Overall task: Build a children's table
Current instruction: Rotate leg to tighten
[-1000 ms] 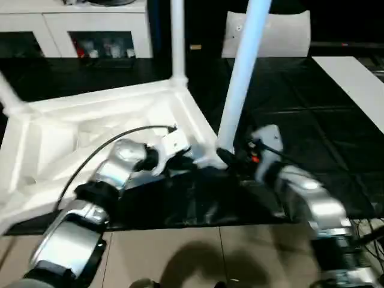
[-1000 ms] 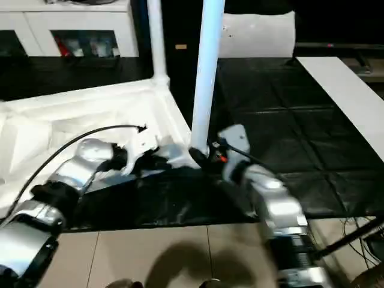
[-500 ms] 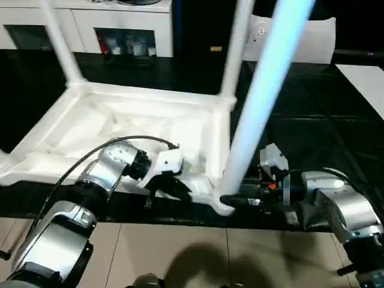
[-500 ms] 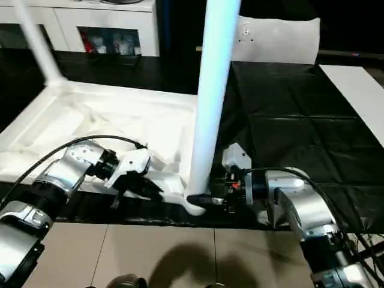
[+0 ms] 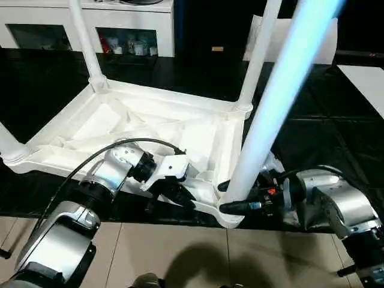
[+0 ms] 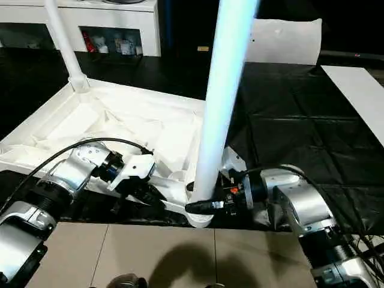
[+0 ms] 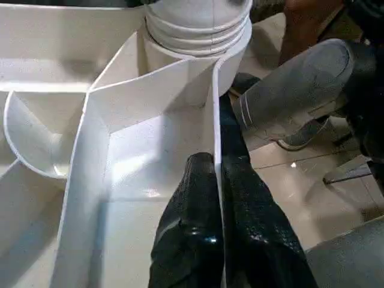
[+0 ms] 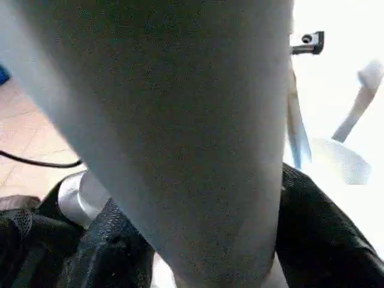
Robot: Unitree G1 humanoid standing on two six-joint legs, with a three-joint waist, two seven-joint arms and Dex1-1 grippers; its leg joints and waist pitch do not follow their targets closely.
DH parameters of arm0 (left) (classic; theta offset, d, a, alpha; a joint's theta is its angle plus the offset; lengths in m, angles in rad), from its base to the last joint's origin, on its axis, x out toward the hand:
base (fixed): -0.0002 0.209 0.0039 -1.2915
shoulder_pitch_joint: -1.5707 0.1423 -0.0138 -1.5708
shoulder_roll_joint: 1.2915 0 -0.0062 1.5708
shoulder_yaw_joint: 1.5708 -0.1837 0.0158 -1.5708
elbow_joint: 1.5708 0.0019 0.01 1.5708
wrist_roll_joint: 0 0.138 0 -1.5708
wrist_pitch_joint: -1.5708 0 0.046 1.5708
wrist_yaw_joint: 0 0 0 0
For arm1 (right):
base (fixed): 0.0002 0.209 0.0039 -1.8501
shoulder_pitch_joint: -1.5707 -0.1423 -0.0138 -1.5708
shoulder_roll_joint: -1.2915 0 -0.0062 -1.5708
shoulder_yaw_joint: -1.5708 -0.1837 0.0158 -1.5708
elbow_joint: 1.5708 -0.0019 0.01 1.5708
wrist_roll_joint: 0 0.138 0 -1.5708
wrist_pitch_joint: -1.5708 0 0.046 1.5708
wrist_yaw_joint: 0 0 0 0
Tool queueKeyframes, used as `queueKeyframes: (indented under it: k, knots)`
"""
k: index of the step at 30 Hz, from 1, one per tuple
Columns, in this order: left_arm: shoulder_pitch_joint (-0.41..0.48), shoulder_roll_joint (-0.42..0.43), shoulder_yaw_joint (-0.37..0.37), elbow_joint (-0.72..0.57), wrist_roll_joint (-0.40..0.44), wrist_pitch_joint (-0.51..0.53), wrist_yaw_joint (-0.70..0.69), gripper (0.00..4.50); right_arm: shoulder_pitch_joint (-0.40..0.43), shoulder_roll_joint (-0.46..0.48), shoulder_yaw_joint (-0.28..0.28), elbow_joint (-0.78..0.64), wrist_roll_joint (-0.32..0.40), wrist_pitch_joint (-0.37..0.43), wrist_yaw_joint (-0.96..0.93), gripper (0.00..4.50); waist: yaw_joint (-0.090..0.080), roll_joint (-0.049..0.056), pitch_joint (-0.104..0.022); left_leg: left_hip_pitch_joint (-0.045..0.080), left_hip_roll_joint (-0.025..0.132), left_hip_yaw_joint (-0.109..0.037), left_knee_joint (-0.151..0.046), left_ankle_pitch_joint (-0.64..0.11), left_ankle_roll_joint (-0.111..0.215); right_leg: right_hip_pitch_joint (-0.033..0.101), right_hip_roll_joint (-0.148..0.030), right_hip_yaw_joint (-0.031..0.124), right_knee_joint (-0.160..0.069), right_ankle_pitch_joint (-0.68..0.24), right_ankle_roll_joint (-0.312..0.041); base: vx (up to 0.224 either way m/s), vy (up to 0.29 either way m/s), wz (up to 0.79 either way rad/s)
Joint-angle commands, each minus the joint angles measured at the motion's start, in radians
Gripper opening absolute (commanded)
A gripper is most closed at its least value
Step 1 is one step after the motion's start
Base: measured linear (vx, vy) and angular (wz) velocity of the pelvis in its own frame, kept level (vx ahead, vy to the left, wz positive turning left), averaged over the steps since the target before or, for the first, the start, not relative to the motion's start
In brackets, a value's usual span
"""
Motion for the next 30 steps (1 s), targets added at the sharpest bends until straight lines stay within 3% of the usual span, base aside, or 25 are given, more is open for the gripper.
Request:
queueKeyframes:
  k: [1, 3, 7, 8, 10, 11, 13, 16, 19, 21, 23, 25, 27, 29, 30]
  knots:
    - [-0.011, -0.004, 0.000, -0.032, -0.009, -0.004, -0.014, 0.00, 0.006, -0.001, -0.008, -0.024, 0.040, 0.040, 0.012, 2.21, -0.007, 0.000, -0.052, 0.019, 0.057, -0.014, -0.076, -0.227, 0.042, 0.043, -0.088, 0.047, -0.081, -0.255, -0.222, 0.000, 0.000, 0.00]
    - [-0.010, -0.009, 0.015, -0.022, -0.015, 0.017, 0.008, 0.00, 0.014, 0.013, -0.017, -0.033, 0.050, 0.053, -0.008, 2.20, -0.009, -0.004, -0.050, 0.018, 0.057, -0.014, -0.077, -0.238, 0.037, 0.043, -0.088, 0.048, -0.084, -0.277, -0.213, 0.000, 0.000, 0.00]
    - [-0.006, -0.018, 0.033, -0.020, -0.026, 0.048, 0.037, 0.00, 0.030, 0.039, -0.035, -0.053, 0.064, 0.071, -0.054, 2.16, -0.011, -0.001, -0.047, 0.018, 0.057, -0.015, -0.080, -0.254, 0.031, 0.041, -0.088, 0.048, -0.087, -0.308, -0.205, 0.000, 0.000, 0.00]
    - [-0.007, -0.032, 0.056, -0.012, -0.026, 0.083, 0.103, 0.00, 0.050, 0.081, -0.055, -0.066, 0.053, 0.068, -0.145, 2.16, -0.014, -0.006, -0.047, 0.018, 0.056, -0.016, -0.082, -0.257, 0.025, 0.041, -0.089, 0.048, -0.089, -0.327, -0.196, 0.000, 0.000, 0.00]
    - [-0.013, -0.053, 0.080, 0.008, -0.009, 0.105, 0.222, 0.00, 0.066, 0.146, -0.077, -0.059, 0.007, 0.048, -0.296, 2.16, -0.021, -0.002, -0.044, 0.018, 0.053, -0.018, -0.084, -0.274, 0.011, 0.035, -0.089, 0.048, -0.093, -0.360, -0.188, 0.000, 0.000, 0.00]
    - [-0.019, -0.068, 0.092, 0.021, -0.006, 0.132, 0.277, 0.00, 0.063, 0.177, -0.084, -0.043, -0.021, 0.047, -0.372, 2.12, -0.028, -0.006, -0.045, 0.017, 0.051, -0.021, -0.086, -0.277, -0.005, 0.037, -0.089, 0.047, -0.092, -0.380, -0.177, 0.000, 0.000, 0.00]
    - [-0.020, -0.072, 0.095, 0.024, -0.006, 0.144, 0.289, 0.00, 0.061, 0.186, -0.085, -0.038, -0.029, 0.046, -0.392, 2.12, -0.039, -0.007, -0.045, 0.015, 0.048, -0.023, -0.088, -0.277, -0.009, 0.039, -0.088, 0.047, -0.095, -0.389, -0.167, 0.000, 0.000, 0.00]
    - [-0.049, -0.132, 0.143, 0.074, 0.007, 0.213, 0.504, 0.00, 0.019, 0.328, -0.137, 0.040, -0.078, 0.084, -0.660, 2.09, -0.066, -0.004, -0.047, 0.010, 0.043, -0.021, -0.085, -0.255, -0.004, 0.040, -0.086, 0.048, -0.090, -0.317, -0.193, 0.000, 0.000, 0.00]
    - [-0.068, -0.163, 0.169, 0.091, 0.012, 0.256, 0.611, 0.00, -0.009, 0.394, -0.158, 0.074, -0.103, 0.095, -0.785, 2.08, -0.074, -0.006, -0.046, 0.012, 0.040, -0.019, -0.082, -0.244, 0.003, 0.041, -0.084, 0.048, -0.094, -0.313, -0.194, 0.000, 0.000, 0.00]
    - [-0.109, -0.219, 0.223, 0.123, 0.011, 0.299, 0.800, 0.00, -0.078, 0.510, -0.204, 0.150, -0.138, 0.120, -1.004, 2.08, -0.085, -0.001, -0.048, 0.011, 0.039, -0.020, -0.084, -0.218, -0.006, 0.041, -0.081, 0.048, -0.088, -0.282, -0.204, 0.000, 0.000, 0.00]
    - [-0.115, -0.226, 0.227, 0.127, 0.011, 0.300, 0.819, 0.00, -0.087, 0.525, -0.205, 0.160, -0.140, 0.106, -1.019, 2.08, -0.089, 0.000, -0.049, 0.014, 0.039, -0.019, -0.083, -0.215, -0.009, 0.040, -0.081, 0.048, -0.089, -0.269, -0.209, 0.000, 0.000, 0.00]
    - [-0.120, -0.234, 0.224, 0.127, 0.016, 0.303, 0.822, 0.00, -0.099, 0.551, -0.217, 0.171, -0.139, 0.081, -1.046, 2.63, -0.084, 0.000, -0.054, 0.011, 0.039, -0.016, -0.081, -0.163, 0.023, 0.051, -0.079, 0.050, -0.084, -0.152, -0.220, 0.000, 0.000, 0.00]
    - [-0.117, -0.238, 0.214, 0.113, 0.021, 0.295, 0.805, 0.00, -0.103, 0.560, -0.216, 0.176, -0.158, 0.057, -1.059, 2.80, -0.085, 0.001, -0.057, 0.010, 0.040, -0.015, -0.079, -0.128, 0.042, 0.054, -0.080, 0.049, -0.076, -0.067, -0.238, 0.000, 0.000, 0.00]
    - [-0.108, -0.231, 0.201, 0.100, 0.032, 0.288, 0.782, 0.00, -0.099, 0.564, -0.228, 0.169, -0.160, 0.038, -1.064, 2.87, -0.086, 0.001, -0.056, 0.009, 0.040, -0.015, -0.079, -0.125, 0.052, 0.056, -0.080, 0.048, -0.074, -0.043, -0.247, 0.000, 0.000, 0.00]
    - [-0.102, -0.222, 0.191, 0.094, 0.038, 0.276, 0.761, 0.00, -0.096, 0.559, -0.231, 0.162, -0.159, 0.026, -1.052, 3.12, -0.088, 0.001, -0.056, 0.010, 0.041, -0.015, -0.080, -0.134, 0.057, 0.058, -0.081, 0.047, -0.076, -0.051, -0.253, 0.000, 0.000, 0.00]
